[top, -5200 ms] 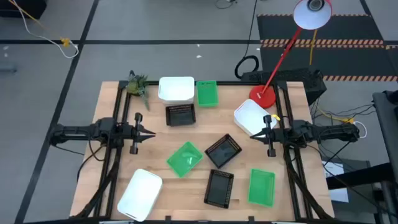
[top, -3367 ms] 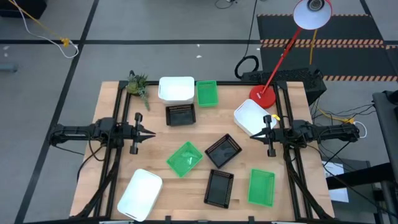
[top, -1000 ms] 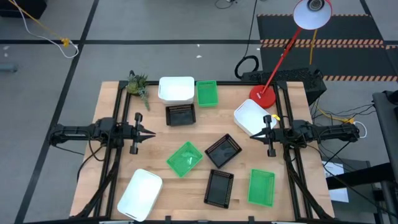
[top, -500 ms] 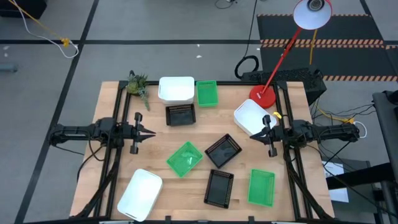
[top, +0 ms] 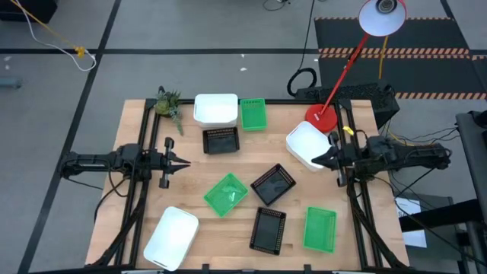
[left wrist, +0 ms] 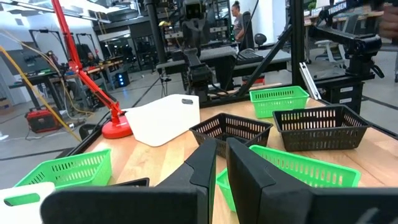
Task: Stack baskets by color
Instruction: Stack the middle black bin on top of the top black bin
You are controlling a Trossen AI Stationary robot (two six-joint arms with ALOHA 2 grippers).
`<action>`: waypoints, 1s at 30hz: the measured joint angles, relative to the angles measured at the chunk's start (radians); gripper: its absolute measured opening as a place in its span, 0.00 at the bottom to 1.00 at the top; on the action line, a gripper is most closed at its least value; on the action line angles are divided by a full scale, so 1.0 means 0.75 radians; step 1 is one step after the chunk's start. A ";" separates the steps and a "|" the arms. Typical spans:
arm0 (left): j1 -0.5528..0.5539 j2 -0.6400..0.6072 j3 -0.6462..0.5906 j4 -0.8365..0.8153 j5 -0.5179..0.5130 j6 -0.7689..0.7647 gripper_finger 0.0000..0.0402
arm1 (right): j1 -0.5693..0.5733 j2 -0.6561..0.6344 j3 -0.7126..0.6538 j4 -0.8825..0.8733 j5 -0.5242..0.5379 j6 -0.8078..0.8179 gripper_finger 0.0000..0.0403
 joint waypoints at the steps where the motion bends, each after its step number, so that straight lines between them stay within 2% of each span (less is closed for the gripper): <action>1: 0.000 0.000 0.000 0.000 0.000 0.000 0.10 | 0.000 0.034 0.035 -0.023 0.000 0.006 0.00; 11: 0.000 0.000 0.000 -0.001 0.000 -0.028 0.10 | 0.000 0.337 0.403 -0.217 0.000 0.064 0.00; 30: 0.001 0.000 0.000 -0.002 -0.003 -0.031 0.10 | 0.000 0.793 1.029 -0.701 -0.001 0.100 0.00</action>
